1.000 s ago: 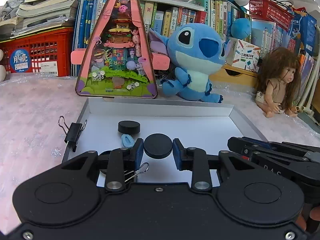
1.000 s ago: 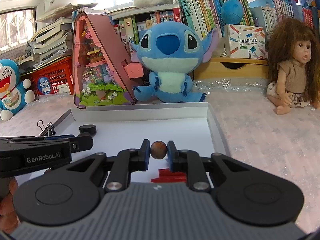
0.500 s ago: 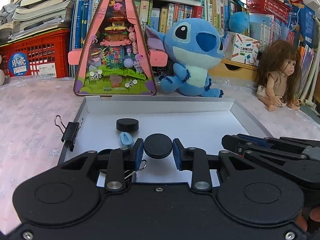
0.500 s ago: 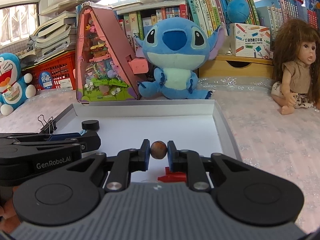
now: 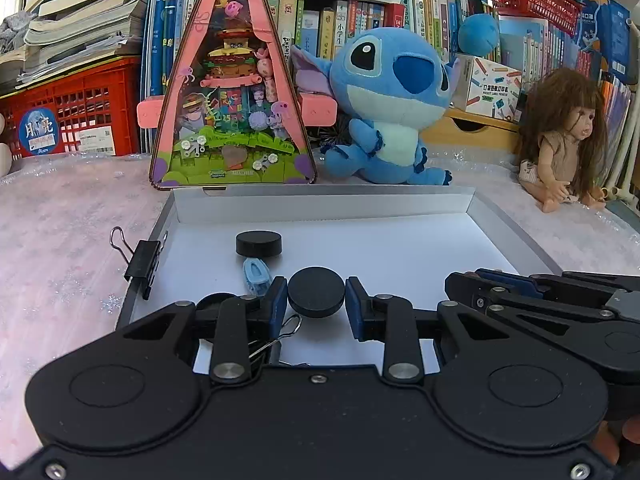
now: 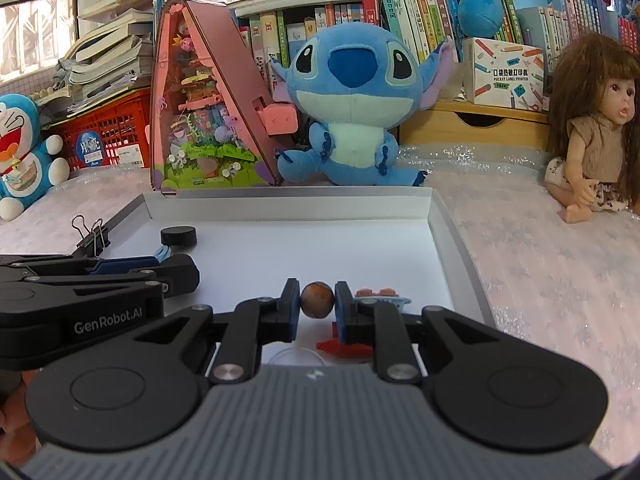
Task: Organize rigid objects
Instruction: 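Carry the black puck and brown ball into the box and open both tools, then withdraw both open tools out of the box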
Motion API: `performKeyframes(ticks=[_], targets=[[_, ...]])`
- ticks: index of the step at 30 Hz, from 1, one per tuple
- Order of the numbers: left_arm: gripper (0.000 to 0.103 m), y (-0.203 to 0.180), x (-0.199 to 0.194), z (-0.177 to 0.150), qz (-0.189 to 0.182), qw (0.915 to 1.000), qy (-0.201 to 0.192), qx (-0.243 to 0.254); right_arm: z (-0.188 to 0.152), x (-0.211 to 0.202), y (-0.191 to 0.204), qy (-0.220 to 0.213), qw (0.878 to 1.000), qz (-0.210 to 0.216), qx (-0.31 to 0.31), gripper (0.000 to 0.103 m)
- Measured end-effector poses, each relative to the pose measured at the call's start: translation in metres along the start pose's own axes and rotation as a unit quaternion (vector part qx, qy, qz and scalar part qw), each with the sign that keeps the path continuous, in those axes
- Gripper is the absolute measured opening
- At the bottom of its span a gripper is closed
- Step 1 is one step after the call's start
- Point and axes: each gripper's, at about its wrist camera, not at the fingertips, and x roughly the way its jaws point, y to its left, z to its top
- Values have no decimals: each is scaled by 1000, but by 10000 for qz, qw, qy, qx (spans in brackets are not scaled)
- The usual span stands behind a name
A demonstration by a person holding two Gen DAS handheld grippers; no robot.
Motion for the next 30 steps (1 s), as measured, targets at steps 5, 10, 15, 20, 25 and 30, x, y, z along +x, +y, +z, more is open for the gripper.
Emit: performKeyframes(ticks=[5,10,15,20,25,30], targets=[[30,-1,1,-1,38,10000,18,41,-2,2,0,51,10000,-24,-10,24],[30,0,1,-1,53,10000,27,55,-2,2,0,70,10000,-24,0,24],[31,2,4,-2,122,9999,31,74,-3,1,0,60,10000,-28,10,29],[39,9,9,-1,170,9998,18,61,-3,-1,-1,13,10000,-38,27,44],[46,7,6,0,273,9995,55,115,-1,-6,-1,-34,9999,-72,76,50],[60,4,-9,2,320,9992,-1,232,4,-21,-2,-194,9996,-189,75,67]])
